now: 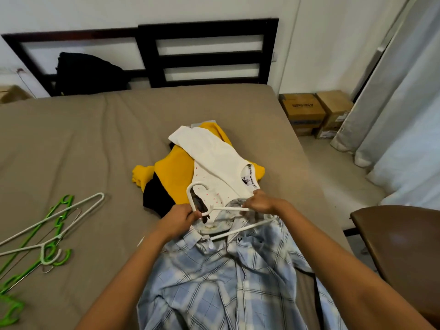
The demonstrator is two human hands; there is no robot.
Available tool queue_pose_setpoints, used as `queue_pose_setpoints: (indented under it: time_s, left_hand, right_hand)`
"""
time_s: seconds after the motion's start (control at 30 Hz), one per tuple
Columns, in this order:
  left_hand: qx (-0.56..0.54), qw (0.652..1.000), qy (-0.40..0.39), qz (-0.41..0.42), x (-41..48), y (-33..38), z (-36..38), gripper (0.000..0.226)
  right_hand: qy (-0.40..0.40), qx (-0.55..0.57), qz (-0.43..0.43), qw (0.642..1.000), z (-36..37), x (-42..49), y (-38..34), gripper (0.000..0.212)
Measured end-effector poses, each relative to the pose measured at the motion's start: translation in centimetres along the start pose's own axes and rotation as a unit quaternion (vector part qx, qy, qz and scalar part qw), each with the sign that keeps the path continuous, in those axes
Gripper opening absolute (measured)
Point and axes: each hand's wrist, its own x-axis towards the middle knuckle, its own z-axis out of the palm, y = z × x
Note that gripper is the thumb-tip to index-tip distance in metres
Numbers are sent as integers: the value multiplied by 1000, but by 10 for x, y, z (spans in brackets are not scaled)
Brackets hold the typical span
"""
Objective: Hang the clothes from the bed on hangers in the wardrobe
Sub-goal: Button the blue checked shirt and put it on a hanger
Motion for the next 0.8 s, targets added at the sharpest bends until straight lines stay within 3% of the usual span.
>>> queue_pose_setpoints:
  time_s: [0.13, 0.27, 0.37, 0.53, 0.73, 0.8]
  left_hand:
    - [36, 999, -7, -9, -4, -9, 3, 35]
    - [26, 1000, 12, -10, -11, -10, 1, 37]
    - [24, 999, 26, -13, -14, -8, -3, 39]
    - [50, 998, 37, -20, -13, 8, -9, 38]
    - [55, 997, 58, 4, -15, 23, -9, 38]
    - [59, 996, 64, 1, -18, 26, -7, 37]
  right_hand:
    - [40, -18, 53, 998, 15, 20, -2, 33]
    - [264, 33, 93, 960, 21, 17, 25, 26]
    - [355, 1, 91, 931, 24, -3, 43, 16]
    - [360, -154, 43, 919, 43, -30, 62, 21]
    - [402, -149, 51, 902, 60, -59, 60, 23]
    - [387, -167, 43, 906, 67, -64, 61, 36]
